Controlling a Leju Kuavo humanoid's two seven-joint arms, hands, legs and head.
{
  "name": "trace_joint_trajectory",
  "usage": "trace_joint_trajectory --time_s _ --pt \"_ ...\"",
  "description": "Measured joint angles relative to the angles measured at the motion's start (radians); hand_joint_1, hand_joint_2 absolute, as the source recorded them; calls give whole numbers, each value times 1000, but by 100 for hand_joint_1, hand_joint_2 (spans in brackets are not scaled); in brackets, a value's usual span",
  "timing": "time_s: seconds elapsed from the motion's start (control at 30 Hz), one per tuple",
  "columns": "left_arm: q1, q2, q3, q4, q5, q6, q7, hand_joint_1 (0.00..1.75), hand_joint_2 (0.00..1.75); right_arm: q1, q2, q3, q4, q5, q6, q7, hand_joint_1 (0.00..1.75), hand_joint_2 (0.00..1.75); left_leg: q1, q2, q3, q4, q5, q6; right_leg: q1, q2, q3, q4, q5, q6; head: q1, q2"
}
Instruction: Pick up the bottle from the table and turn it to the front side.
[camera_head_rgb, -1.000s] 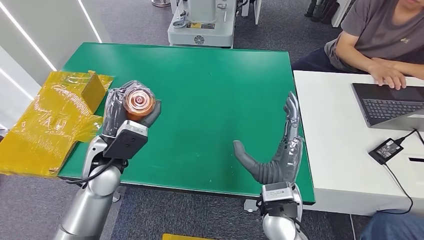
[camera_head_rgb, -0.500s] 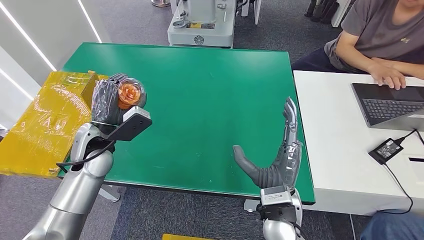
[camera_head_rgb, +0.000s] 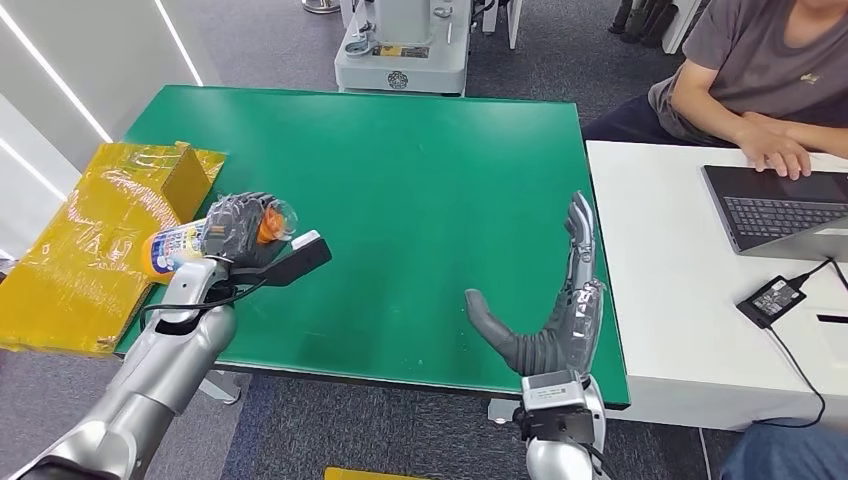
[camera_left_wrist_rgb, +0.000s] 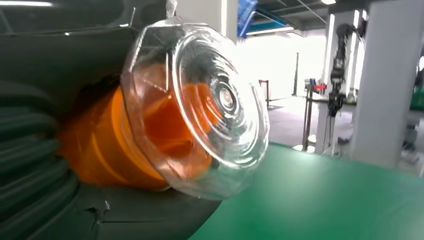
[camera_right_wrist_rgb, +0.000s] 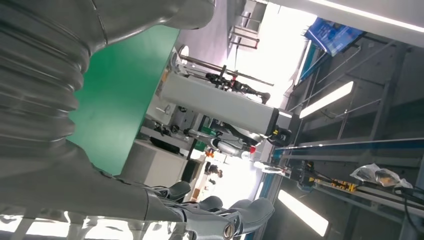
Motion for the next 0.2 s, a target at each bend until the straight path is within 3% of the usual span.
trace_joint_trajectory --time_s 0.2 --pt "-1 50 -51 72 -96 -40 -53 175 175 -11 1 19 16 -15 5 -11 0 175 0 0 0 0 0 0 0 0 0 0 0 0 0 0"
